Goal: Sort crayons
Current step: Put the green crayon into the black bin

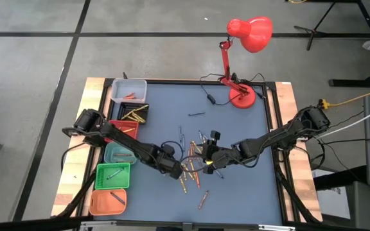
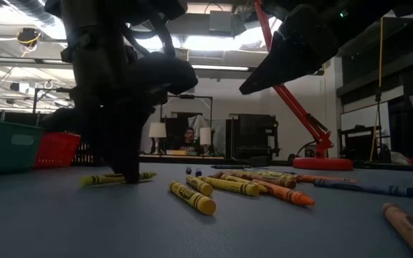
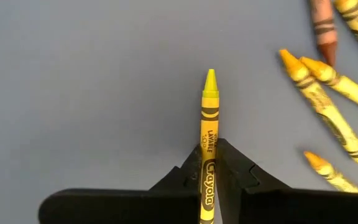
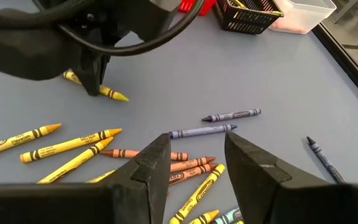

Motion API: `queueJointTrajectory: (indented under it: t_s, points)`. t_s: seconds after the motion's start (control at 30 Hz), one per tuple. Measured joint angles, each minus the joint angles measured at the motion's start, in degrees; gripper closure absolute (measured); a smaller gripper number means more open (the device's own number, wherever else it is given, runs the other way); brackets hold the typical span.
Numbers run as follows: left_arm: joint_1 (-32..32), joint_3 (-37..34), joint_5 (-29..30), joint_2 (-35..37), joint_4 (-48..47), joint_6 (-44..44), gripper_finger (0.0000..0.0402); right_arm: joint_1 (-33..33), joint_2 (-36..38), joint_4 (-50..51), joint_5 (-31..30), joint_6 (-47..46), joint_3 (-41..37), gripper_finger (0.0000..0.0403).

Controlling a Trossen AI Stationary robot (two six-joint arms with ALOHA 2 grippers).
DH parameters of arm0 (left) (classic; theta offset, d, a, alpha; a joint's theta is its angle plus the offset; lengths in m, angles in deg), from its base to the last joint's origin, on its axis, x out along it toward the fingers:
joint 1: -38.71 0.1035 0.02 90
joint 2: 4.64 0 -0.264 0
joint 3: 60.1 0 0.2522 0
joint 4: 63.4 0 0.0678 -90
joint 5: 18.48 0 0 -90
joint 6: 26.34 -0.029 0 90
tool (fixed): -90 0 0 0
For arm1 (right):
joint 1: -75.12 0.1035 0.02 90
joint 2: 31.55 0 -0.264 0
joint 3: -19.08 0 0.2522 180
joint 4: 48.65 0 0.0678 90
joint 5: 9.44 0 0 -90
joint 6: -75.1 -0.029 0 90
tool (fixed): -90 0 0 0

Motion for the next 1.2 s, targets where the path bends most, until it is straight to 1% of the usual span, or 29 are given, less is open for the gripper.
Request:
queueJointTrajectory:
  t_s: [0.13, 0.27, 0.4, 0.53, 0.67, 0.77, 0.9, 1.07, 1.2]
  points:
    - [1.24, -0.04, 0.72, 3.55, -1.15, -2.87, 0.0393, 0.0, 0.0, -0.01, 0.0, 0.02, 0.0, 0.0253]
    - [3.89, -0.03, 3.42, 8.46, -4.97, -8.82, 0.0392, 0.01, 0.0, 0.55, 0.05, 0.04, 0.02, 0.0253]
    - [8.58, -0.01, 6.54, 14.5, -10.35, -16.08, 0.0392, 0.01, 0.0, 1.12, 0.07, 0.08, 0.04, 0.0253]
    - [14.71, 0.02, 9.9, 20.39, -16.01, -23.21, 0.0392, 0.02, 0.0, 1.6, 0.05, 0.07, 0.04, 0.0253]
    - [20.85, 0.06, 12.68, 24.56, -21.13, -30.09, 0.0392, 0.02, 0.0, 2.98, 0.03, 0.07, 0.04, 0.0253]
    - [25.03, 0.06, 14.31, 26.11, -23.92, -36.28, 0.0392, 0.02, 0.0, 3.15, 0.02, 0.07, 0.04, 0.0253]
    - [29.69, 0.06, 15.73, 26.31, -26.26, -44.94, 0.0392, 0.02, 0.0, 3.47, 0.02, 0.07, 0.04, 0.0253]
    - [34.11, 0.06, 17.1, 26.07, -27.15, -54.1, 0.0392, 0.02, 0.0, 3.91, 0.66, 0.04, 0.04, 0.0253]
    - [36.67, 0.09, 17.35, 26.04, -29.49, -61.37, 0.0392, 0.02, 0.0, 4.17, 3.31, 0.02, 0.04, 0.0253]
